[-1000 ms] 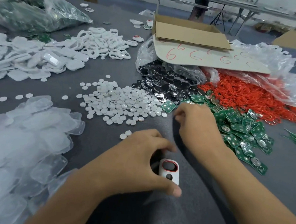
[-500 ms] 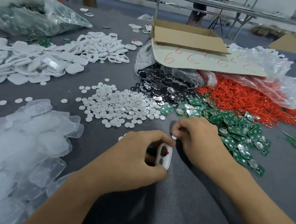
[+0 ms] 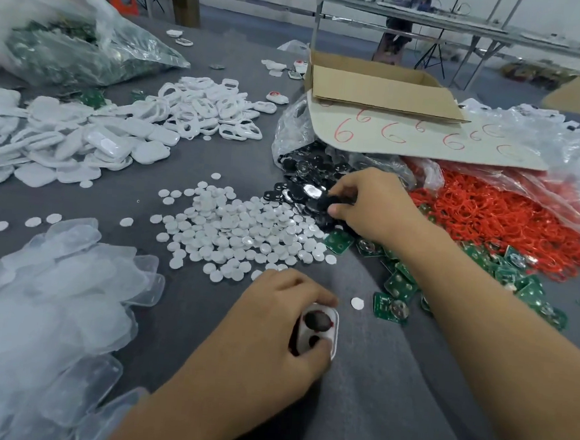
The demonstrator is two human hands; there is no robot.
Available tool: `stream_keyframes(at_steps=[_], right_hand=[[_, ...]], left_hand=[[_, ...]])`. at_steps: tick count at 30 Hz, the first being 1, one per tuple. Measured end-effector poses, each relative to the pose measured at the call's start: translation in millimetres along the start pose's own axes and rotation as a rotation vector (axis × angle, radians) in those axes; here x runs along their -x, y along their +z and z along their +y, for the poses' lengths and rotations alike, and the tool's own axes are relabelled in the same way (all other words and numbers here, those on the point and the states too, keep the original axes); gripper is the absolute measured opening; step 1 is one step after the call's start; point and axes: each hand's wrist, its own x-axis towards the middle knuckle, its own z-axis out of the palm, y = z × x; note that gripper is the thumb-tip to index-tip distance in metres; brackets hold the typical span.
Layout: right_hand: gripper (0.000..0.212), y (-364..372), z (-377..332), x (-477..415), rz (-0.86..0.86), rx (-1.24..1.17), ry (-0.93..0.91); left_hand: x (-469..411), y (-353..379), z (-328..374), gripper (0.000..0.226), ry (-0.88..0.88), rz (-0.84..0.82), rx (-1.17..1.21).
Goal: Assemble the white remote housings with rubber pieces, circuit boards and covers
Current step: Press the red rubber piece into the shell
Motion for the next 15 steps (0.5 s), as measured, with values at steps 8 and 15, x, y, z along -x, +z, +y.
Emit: stream_keyframes(at_steps=[8,15], right_hand=[[0.008,-8,0,42,0.151,-0.312,0.009],[0.027,-1,3,160,-0.326,-1.61,0.336]], left_hand=[[1,4,-7,0.034,-0.029,0.03,0.018],[0,4,0,0.038,-0.033,0.062,0.01]])
